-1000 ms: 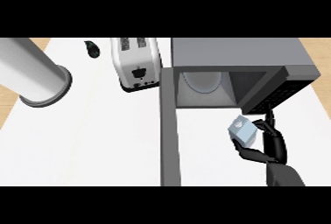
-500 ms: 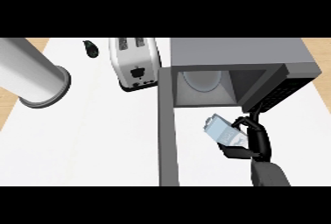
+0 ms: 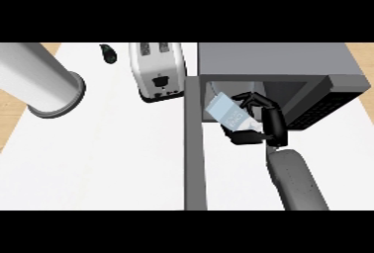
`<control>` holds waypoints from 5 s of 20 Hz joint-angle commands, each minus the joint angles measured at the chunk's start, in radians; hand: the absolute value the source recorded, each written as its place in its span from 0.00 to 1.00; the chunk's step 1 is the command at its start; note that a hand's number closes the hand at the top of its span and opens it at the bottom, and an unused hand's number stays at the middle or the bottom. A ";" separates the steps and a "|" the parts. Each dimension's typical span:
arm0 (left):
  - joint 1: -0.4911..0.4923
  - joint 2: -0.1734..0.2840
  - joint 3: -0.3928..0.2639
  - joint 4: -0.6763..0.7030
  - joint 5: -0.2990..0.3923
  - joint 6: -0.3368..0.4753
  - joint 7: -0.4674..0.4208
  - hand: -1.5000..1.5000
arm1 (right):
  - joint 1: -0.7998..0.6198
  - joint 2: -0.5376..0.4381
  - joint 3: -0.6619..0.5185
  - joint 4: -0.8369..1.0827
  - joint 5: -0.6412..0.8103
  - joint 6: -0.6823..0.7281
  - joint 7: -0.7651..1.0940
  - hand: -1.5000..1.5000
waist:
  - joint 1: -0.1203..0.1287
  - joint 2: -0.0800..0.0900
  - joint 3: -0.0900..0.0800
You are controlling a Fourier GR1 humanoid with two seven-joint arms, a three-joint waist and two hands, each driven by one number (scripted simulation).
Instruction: Pick up the milk, place it into the microwave and close the microwave
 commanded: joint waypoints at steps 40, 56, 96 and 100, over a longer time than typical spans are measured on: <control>-0.180 0.058 -0.062 0.153 -0.130 -0.045 -0.041 0.00 | -0.624 -0.322 -0.106 1.028 0.355 -0.840 0.233 0.00 | 0.129 0.070 -0.002; -0.201 0.046 -0.167 0.208 -0.206 -0.139 -0.067 0.00 | -0.700 -0.232 -0.152 0.925 0.293 -0.528 -0.002 0.00 | 0.132 0.062 0.005; -0.224 -0.121 -0.693 0.123 -0.459 -0.079 0.017 1.00 | -0.022 -0.013 -0.245 0.455 -0.029 0.163 -0.303 0.00 | -0.038 -0.011 -0.002; -0.282 -0.123 -0.773 0.180 -0.538 -0.004 -0.029 1.00 | 0.169 -0.029 -0.204 0.276 -0.034 0.216 -0.295 0.00 | -0.047 -0.011 -0.003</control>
